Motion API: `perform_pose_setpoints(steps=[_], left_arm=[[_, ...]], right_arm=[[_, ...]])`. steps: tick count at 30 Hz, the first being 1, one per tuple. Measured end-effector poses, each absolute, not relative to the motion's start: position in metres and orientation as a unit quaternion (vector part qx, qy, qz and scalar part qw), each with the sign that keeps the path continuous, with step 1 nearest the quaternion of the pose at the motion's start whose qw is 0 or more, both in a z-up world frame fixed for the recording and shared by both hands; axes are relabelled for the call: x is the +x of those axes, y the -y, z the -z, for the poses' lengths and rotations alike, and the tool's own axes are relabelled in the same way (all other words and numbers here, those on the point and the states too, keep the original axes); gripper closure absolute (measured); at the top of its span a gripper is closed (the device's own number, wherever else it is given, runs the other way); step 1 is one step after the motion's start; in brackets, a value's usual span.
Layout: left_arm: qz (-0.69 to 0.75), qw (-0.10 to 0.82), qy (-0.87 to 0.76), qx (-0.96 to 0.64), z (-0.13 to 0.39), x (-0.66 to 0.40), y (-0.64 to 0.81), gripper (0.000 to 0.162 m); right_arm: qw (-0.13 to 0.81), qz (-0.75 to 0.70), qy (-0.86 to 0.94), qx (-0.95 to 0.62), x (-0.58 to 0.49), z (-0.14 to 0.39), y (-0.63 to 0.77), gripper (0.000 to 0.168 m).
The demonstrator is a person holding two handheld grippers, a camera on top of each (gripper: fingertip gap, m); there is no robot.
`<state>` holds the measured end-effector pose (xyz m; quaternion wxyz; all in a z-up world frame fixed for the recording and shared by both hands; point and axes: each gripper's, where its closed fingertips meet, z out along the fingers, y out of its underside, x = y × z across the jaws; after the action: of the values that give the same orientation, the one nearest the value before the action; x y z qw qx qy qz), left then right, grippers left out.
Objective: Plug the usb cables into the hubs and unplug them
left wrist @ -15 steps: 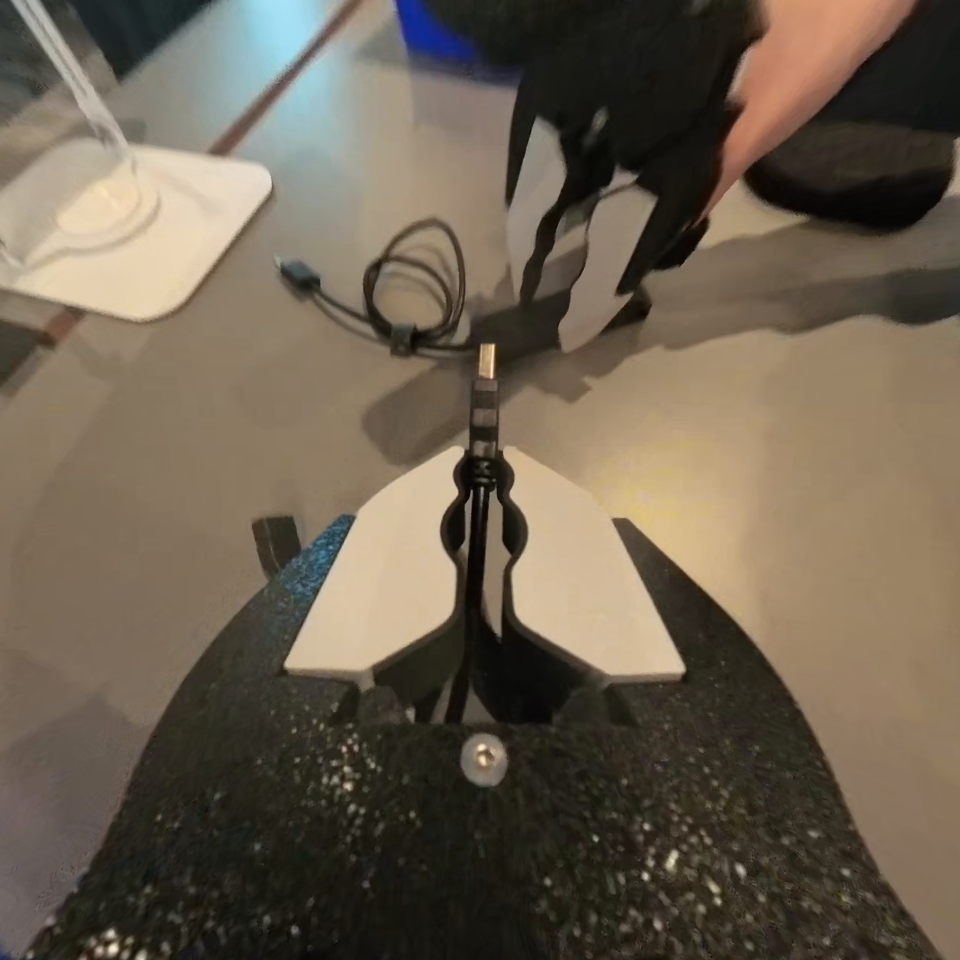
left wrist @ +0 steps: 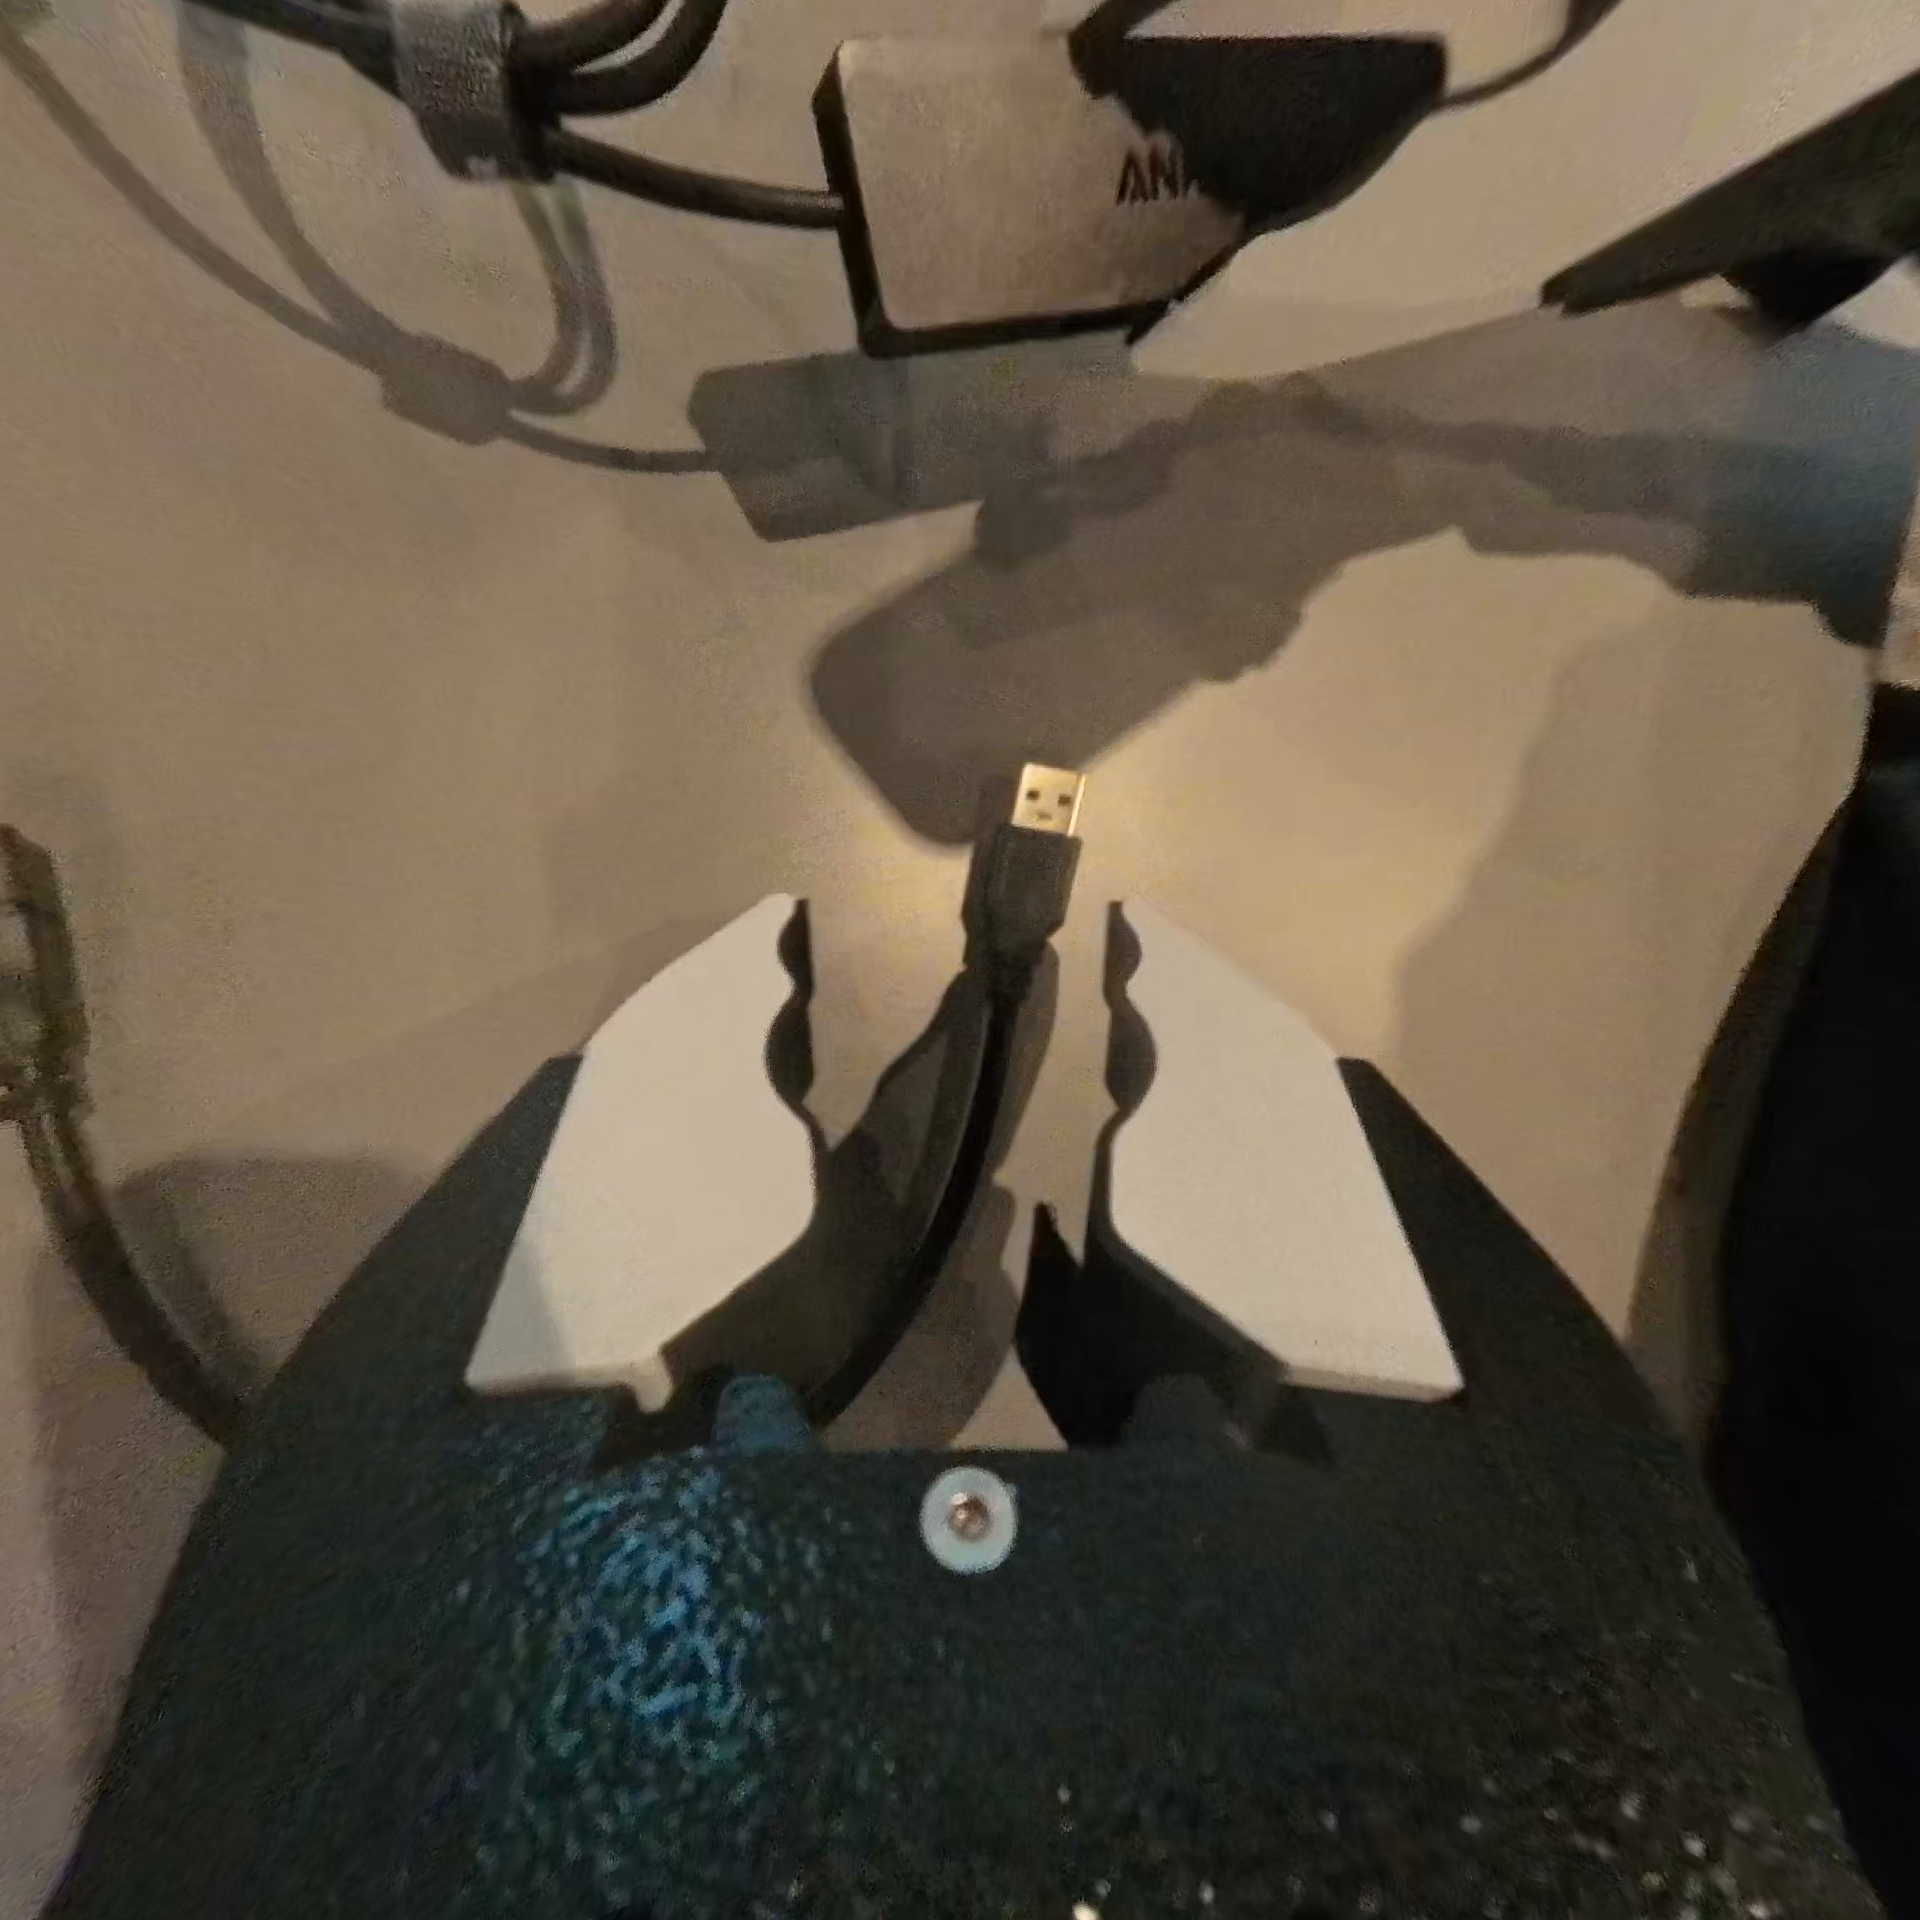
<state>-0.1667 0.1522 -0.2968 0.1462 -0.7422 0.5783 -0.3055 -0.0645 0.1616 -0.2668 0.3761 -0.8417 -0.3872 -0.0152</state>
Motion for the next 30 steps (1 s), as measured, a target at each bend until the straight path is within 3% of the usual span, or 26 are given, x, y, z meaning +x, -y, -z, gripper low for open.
perform_pose_setpoints(steps=[1,3,10,16,18,22,27,30], left_arm=[[0.326,0.146,-0.572,-0.738,0.292,-0.163,-0.149,0.101],[0.390,0.151,-0.551,-0.722,0.276,-0.151,-0.142,0.095],[0.543,0.193,-0.451,-0.682,0.229,-0.126,-0.143,0.096],[0.587,0.204,-0.422,-0.659,0.215,-0.126,-0.147,0.127],[0.608,0.192,-0.437,-0.634,0.208,-0.126,-0.137,0.146],[0.589,0.215,-0.487,-0.608,0.205,-0.132,-0.131,0.151],[0.507,0.261,-0.617,-0.543,0.212,-0.138,-0.110,0.151],[0.496,0.270,-0.646,-0.514,0.214,-0.137,-0.099,0.151]], right_arm=[[0.389,0.018,0.385,-0.837,-0.065,0.265,-0.161,0.134],[0.422,0.013,0.380,-0.823,-0.069,0.258,-0.160,0.134],[0.510,0.014,0.413,-0.755,-0.095,0.231,-0.145,0.134],[0.538,0.034,0.463,-0.704,-0.117,0.220,-0.131,0.134],[0.543,0.040,0.471,-0.694,-0.121,0.218,-0.129,0.134],[0.550,0.015,0.485,-0.680,-0.126,0.215,-0.123,0.139],[0.468,-0.146,0.463,-0.738,-0.129,0.218,-0.112,0.102],[0.406,-0.218,0.486,-0.742,-0.134,0.227,-0.100,0.132]])
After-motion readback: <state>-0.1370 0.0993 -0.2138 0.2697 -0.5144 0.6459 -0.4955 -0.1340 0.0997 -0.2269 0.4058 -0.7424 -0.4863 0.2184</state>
